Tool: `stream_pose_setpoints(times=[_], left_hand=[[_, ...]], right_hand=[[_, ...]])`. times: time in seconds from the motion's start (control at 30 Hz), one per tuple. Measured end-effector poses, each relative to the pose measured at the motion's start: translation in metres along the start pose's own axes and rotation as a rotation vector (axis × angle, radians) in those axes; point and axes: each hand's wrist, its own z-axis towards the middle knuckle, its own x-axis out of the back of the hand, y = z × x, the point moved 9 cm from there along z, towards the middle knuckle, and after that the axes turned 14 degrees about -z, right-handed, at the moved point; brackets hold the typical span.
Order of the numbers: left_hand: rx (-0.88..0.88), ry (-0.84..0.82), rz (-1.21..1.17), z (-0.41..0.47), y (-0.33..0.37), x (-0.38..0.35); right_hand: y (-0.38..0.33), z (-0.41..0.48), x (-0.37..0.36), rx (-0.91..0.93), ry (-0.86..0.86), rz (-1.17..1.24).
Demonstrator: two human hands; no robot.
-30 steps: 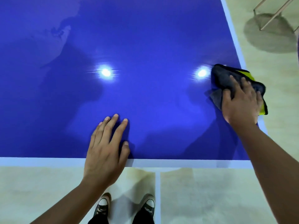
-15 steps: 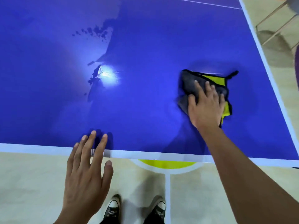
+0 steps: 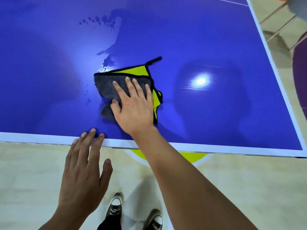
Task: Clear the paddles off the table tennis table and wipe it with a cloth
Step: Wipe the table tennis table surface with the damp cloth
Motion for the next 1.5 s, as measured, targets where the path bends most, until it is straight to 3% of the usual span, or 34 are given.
stream_pose_setpoints(times=[0.17,0.4,0.6,0.73,0.87,1.03,1.27,1.5], left_hand=[[-0.111,-0.058,0.006,-0.005,0.054,-0.026],[-0.190,-0.058,-0.051,-0.004,0.123,-0.070],[-0.152,-0.111,0.131,-0.012,0.140,-0.109],[-0.126,-0.214,0.224,-0.014,0.138,-0.114],[-0.084,-0.229,0.180,-0.014,0.146,-0.110],[-0.076,-0.193,0.086,-0.012,0.143,-0.102],[-0.051,-0.104,-0.062,-0.009,0.100,-0.061],[0.066,0.000,0.083,-0.014,-0.005,0.022]], right_hand=[[0.037,-0.005,0.000,0.019,0.004,-0.010],[0.235,-0.065,0.004,-0.265,0.014,-0.034],[0.419,-0.160,0.011,-0.624,0.025,-0.046],[0.457,-0.189,0.013,-0.713,0.045,-0.027],[0.453,-0.190,0.011,-0.687,0.008,-0.043],[0.410,-0.180,0.016,-0.562,0.096,-0.067],[0.242,-0.132,0.019,-0.333,0.137,-0.053],[0.042,-0.088,0.013,-0.075,0.098,-0.026]])
